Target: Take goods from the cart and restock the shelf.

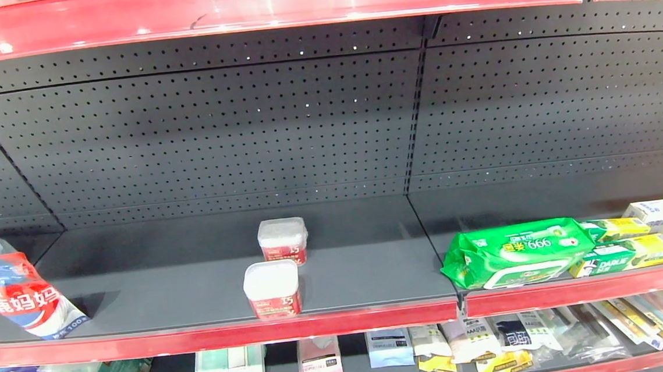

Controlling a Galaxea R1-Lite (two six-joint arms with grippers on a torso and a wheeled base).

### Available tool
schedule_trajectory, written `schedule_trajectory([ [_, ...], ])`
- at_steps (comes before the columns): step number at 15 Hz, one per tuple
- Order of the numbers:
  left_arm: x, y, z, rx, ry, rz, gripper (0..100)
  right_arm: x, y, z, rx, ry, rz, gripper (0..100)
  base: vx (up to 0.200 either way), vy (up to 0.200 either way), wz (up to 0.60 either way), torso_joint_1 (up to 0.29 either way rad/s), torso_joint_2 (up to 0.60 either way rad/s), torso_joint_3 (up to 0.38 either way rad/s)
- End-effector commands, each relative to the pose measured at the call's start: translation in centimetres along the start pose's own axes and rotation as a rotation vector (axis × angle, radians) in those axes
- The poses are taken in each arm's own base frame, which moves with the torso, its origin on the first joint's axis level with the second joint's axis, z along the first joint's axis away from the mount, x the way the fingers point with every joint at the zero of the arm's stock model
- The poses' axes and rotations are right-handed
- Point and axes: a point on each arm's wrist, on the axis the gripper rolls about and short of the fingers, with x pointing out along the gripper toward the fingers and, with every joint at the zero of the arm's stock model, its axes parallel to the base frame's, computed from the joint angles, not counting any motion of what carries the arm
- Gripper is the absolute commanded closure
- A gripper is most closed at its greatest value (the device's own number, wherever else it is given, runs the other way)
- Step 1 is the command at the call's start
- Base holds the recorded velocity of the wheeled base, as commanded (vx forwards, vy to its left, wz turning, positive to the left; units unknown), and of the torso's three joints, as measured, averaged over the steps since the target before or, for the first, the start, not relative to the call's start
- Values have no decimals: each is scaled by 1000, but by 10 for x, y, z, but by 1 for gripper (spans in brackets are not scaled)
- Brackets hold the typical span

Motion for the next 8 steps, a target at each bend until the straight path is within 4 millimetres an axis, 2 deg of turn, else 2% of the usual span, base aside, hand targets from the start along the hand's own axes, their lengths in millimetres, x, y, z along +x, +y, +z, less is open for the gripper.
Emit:
schedule_trajectory([
  [1,-10,-1,-20,-78,-46,73,0,0,0,0,0,1,1,0,0,0,0,0,0,0],
  [8,-14,-1,-22,-63,-89,38,0,0,0,0,0,1,1,0,0,0,0,0,0,0],
])
